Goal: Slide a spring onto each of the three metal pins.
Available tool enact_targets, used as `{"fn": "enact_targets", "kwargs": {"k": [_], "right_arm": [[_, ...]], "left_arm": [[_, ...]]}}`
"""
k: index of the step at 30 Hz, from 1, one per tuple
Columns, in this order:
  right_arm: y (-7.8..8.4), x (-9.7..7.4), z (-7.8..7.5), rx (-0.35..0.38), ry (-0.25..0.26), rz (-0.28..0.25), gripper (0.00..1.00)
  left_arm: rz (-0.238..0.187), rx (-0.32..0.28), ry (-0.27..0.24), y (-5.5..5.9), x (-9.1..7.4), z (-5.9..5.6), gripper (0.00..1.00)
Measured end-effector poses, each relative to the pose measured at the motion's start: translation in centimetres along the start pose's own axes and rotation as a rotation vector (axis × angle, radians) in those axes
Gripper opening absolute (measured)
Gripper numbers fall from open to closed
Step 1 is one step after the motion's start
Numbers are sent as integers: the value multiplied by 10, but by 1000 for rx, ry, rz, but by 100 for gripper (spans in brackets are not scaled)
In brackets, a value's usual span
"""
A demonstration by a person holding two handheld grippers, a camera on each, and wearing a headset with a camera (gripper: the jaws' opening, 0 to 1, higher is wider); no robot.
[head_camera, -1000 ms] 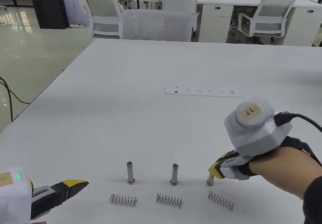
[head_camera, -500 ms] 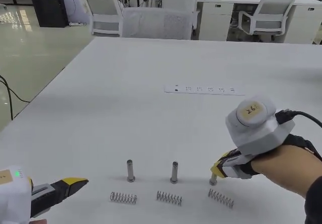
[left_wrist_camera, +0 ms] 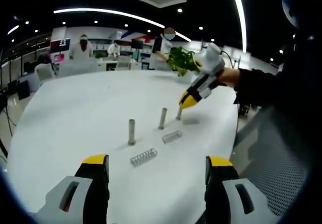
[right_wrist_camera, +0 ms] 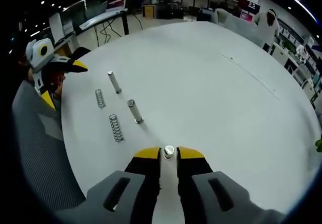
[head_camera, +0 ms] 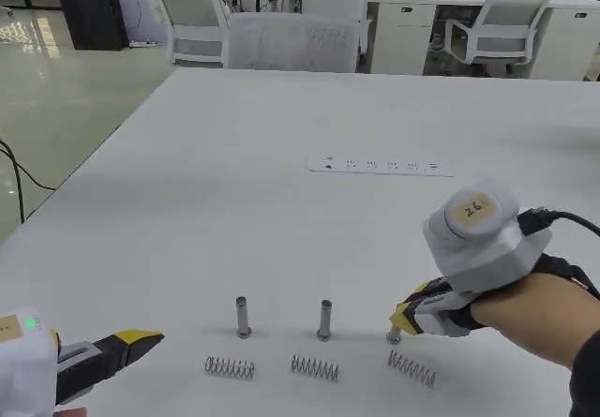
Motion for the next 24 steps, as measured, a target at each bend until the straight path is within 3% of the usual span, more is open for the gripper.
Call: {"fn": "enact_targets", "kwargs": {"k": [7,13,24], "right_arm": [[1,-10,-3,-3,15,-26,12],[14,-14,-8,7,15,-25,13],[41,-9,9,-40,-61,32,15]], "left_arm": [[-2,0,-2,0,0,0,75],[-3,-1,-2,0,0,1,75],[-2,-3,1,0,1,1,74]]}}
Point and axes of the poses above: the centre of the closed fingertips' face, and the gripper's own axes: x roughly forward along the fingers, z roughly to its left, y roughly out of its underside, the point moved 3 cm from there along -x, roughly backward along the fingers, and after that the axes turned 2 degrees about z, right-handed, at the moved point
